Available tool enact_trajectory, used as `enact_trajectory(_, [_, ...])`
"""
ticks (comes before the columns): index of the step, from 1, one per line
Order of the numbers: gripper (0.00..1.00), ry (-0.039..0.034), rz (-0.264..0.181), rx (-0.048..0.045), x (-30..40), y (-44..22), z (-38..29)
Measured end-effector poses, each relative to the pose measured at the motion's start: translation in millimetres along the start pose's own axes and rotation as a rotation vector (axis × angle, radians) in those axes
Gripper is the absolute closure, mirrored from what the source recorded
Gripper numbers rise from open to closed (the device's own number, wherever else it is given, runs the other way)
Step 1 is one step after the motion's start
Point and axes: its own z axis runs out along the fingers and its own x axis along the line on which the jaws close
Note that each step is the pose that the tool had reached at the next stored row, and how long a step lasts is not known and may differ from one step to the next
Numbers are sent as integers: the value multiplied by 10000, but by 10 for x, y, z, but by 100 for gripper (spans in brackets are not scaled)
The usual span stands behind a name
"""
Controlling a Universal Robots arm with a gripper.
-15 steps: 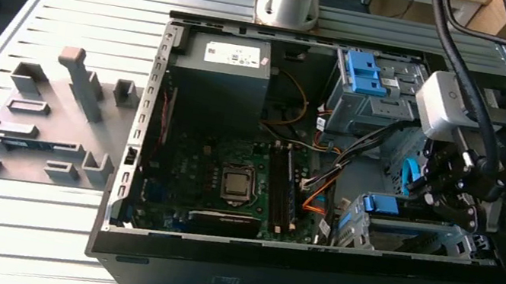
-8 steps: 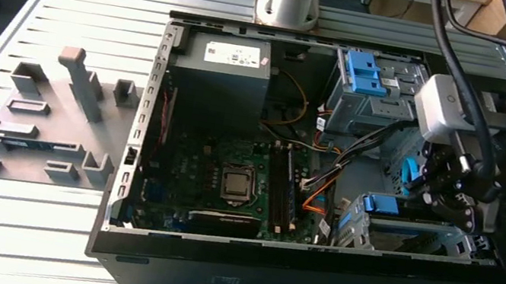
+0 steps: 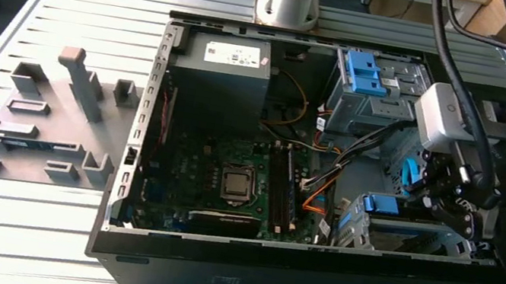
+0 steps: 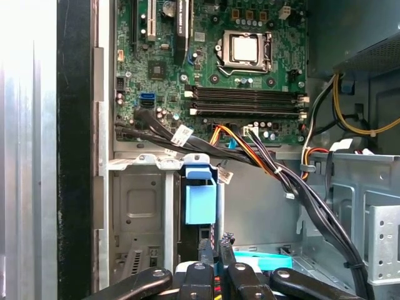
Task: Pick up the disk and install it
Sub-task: 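Insert the second disk wire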
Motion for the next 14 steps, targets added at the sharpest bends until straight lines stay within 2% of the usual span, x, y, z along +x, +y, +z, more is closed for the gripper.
enact_trajectory(14, [84, -3, 0, 5, 4, -14, 14])
